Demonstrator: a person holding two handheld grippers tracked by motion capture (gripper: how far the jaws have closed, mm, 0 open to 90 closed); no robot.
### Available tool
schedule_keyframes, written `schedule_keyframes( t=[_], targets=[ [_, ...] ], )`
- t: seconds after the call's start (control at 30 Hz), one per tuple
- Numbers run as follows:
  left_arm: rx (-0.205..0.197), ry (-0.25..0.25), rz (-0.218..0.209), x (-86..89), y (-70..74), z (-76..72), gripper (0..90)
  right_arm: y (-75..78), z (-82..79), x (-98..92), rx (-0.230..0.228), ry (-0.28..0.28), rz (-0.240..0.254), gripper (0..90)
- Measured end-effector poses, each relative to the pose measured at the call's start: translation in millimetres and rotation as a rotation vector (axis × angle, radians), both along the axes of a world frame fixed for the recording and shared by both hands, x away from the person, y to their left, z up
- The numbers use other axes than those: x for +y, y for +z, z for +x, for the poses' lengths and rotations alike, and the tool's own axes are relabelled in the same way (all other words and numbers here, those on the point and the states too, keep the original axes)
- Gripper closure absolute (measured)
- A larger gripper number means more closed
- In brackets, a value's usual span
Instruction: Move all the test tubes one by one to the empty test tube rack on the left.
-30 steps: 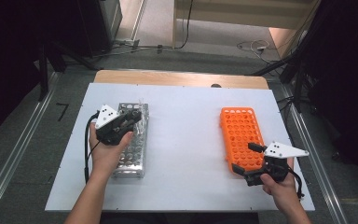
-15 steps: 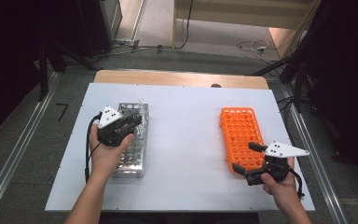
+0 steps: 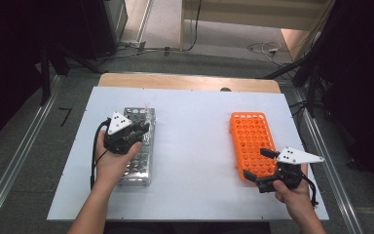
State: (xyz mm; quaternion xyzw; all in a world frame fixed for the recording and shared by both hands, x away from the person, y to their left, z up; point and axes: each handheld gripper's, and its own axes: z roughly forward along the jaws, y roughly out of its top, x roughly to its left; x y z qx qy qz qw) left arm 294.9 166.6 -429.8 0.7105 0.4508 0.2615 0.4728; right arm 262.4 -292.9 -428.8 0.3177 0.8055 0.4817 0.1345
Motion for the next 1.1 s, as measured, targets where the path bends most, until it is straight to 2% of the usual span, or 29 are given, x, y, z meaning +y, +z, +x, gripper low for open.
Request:
schedule_keyframes(
  t=[0.13,0.37,0.57,0.87,1.03,1.1],
  targets=[
    [0.015,-0.004,0.027,-2.0,-1.9,1.0,75.8,-0.3,0.4,0.5,-0.003,0.003,-0.001,0.0],
    [0.027,-0.003,0.028,-1.9,-2.7,1.9,75.8,-0.6,0.7,0.4,-0.002,0.001,-0.004,0.0],
    [0.037,-0.005,0.047,-3.4,-3.4,2.4,75.7,-0.7,1.2,-0.3,-0.003,-0.001,-0.005,0.0],
    [0.081,-0.009,0.067,-4.1,-4.4,4.5,75.4,-0.5,1.4,-0.8,-0.003,-0.006,-0.007,0.0],
    [0.093,-0.012,0.042,-1.2,-3.1,4.3,70.3,-0.9,1.9,-1.2,-0.003,-0.006,-0.006,0.0],
    [0.085,-0.025,0.033,0.3,-2.3,2.9,69.1,-1.1,2.1,-0.9,-0.002,-0.005,-0.006,0.0]
  ],
)
